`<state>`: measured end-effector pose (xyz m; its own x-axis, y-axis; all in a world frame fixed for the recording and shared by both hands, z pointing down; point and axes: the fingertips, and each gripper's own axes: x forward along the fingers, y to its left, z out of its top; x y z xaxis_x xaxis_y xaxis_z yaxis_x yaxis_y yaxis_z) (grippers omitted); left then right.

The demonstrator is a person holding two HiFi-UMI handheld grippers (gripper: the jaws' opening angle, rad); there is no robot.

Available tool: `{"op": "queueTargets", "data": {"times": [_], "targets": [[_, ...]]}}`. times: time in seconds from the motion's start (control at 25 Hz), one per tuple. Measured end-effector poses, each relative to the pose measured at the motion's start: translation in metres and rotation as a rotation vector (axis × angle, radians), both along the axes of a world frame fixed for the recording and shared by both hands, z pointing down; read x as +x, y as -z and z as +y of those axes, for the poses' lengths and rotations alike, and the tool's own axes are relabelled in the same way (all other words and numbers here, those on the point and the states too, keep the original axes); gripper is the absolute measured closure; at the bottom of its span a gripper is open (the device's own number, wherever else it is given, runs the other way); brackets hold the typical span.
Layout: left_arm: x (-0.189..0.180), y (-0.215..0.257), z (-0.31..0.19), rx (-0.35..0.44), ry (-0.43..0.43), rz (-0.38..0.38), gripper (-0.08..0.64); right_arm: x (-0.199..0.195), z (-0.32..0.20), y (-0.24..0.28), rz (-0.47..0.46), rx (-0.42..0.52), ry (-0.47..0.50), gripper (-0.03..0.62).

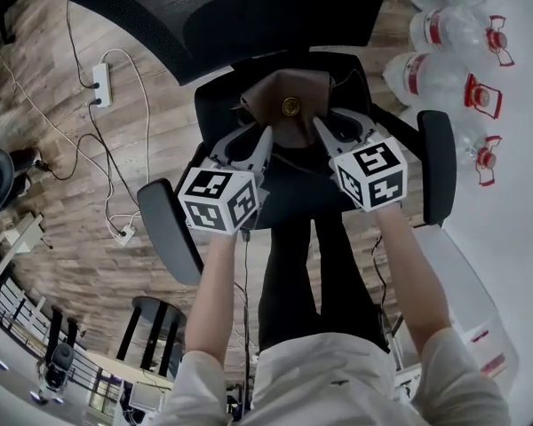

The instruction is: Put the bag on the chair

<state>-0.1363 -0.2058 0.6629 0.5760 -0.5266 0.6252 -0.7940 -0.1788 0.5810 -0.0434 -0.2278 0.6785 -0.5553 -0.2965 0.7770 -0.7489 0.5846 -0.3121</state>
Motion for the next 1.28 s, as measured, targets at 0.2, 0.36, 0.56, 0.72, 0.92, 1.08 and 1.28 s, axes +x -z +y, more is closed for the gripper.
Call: {"op": "queueTargets", "data": {"times": [0.2, 0.36, 0.56, 0.72, 0.92, 1.08, 1.28], "targets": [[-0.001, -0.008, -0.009, 0.006, -0.016, -0.028, 0.523, -0.003, -0.009, -0.009, 0.026, 0.028, 0.031, 0.529], [0.000, -0.017, -0.013, 0.009, -0.023, -0.032, 0.523, -0.003, -0.013, -0.018, 0.037, 0.042, 0.053, 0.528], [-0.006, -0.026, -0.022, 0.032, -0.030, -0.067, 0.524, -0.008, -0.017, -0.029, 0.051, 0.058, 0.095, 0.528], [-0.007, -0.033, -0.028, 0.057, -0.054, -0.083, 0.525, -0.009, -0.024, -0.034, 0.048, 0.057, 0.093, 0.528], [-0.013, -0.043, -0.039, 0.061, -0.062, -0.109, 0.523, -0.015, -0.033, -0.041, 0.047, 0.058, 0.110, 0.528], [-0.017, -0.048, -0.052, 0.078, -0.069, -0.130, 0.524, -0.018, -0.043, -0.048, 0.051, 0.068, 0.106, 0.528], [-0.021, -0.053, -0.062, 0.081, -0.071, -0.147, 0.523, -0.022, -0.054, -0.054, 0.056, 0.073, 0.115, 0.526]]}}
